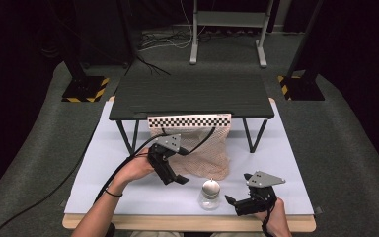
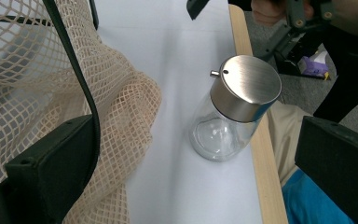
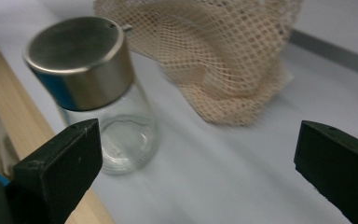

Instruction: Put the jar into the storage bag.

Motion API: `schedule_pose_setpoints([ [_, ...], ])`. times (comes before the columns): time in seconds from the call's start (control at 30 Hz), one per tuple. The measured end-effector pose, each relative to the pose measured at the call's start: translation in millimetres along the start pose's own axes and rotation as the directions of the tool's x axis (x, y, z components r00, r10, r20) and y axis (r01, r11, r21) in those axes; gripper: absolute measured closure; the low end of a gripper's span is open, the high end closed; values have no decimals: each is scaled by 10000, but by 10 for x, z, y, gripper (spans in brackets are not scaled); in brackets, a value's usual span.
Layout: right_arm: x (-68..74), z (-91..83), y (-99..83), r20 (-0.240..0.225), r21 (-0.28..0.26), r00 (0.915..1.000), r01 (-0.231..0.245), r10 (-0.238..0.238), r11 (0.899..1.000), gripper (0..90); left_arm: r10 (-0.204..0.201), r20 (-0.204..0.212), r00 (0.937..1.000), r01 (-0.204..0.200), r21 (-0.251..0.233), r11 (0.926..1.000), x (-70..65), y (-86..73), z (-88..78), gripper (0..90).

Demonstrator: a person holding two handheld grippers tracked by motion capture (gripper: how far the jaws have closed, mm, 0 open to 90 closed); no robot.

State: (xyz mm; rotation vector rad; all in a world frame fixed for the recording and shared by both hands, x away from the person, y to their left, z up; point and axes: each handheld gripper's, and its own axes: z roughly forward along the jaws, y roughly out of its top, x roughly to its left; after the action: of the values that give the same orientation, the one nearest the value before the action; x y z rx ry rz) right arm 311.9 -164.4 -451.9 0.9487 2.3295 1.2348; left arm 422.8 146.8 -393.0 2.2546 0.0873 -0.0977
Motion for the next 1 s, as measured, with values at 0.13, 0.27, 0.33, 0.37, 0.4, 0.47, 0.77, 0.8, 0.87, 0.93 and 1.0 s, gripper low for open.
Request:
schedule_pose_setpoints([
  [0.13, 94, 68, 36, -297, -70, 9993, 222, -224, 9997, 7, 17, -16, 10000, -17, 10, 10000, -7, 2, 0, 0],
  [0.27, 156, 147, 49, -657, -104, 9974, 293, -300, 9995, 6, 18, -40, 10000, -18, 30, 10000, -9, 3, 1, 0],
  [0.33, 181, 190, 56, -857, -119, 9959, 285, -294, 9995, 7, 15, -52, 10000, -15, 37, 10000, -8, 4, 3, 0],
  [0.37, 194, 213, 60, -930, -125, 9951, 315, -326, 9994, 6, 13, -51, 10000, -13, 38, 10000, -8, 4, 3, 0],
  [0.4, 208, 233, 64, -1018, -141, 9942, 346, -358, 9993, 5, 28, -51, 10000, -27, 43, 10000, -7, 4, 3, 0],
  [0.47, 233, 275, 74, -1142, -155, 9926, 399, -414, 9991, 2, 28, -47, 10000, -28, 41, 10000, -7, 4, 3, 0],
  [0.77, 280, 358, 125, -1600, -576, 9856, 465, -552, 9973, 0, -16, -48, 10000, 16, 31, 10000, -4, 3, 7, 0],
  [0.8, 284, 367, 127, -1661, -611, 9845, 465, -561, 9971, 0, -27, -51, 10000, 27, 31, 10000, -2, 2, 10, 0],
  [0.87, 297, 381, 130, -1676, -670, 9841, 479, -585, 9966, 0, -22, -70, 10000, 23, 42, 10000, 0, 2, 12, 0],
  [0.93, 309, 398, 137, -1775, -803, 9822, 479, -616, 9956, 0, -10, -70, 10000, 10, 48, 10000, -2, 4, 11, 0],
  [1.0, 331, 421, 148, -1823, -854, 9812, 486, -636, 9952, 0, -11, -63, 10000, 11, 46, 10000, -3, 4, 9, 0],
])
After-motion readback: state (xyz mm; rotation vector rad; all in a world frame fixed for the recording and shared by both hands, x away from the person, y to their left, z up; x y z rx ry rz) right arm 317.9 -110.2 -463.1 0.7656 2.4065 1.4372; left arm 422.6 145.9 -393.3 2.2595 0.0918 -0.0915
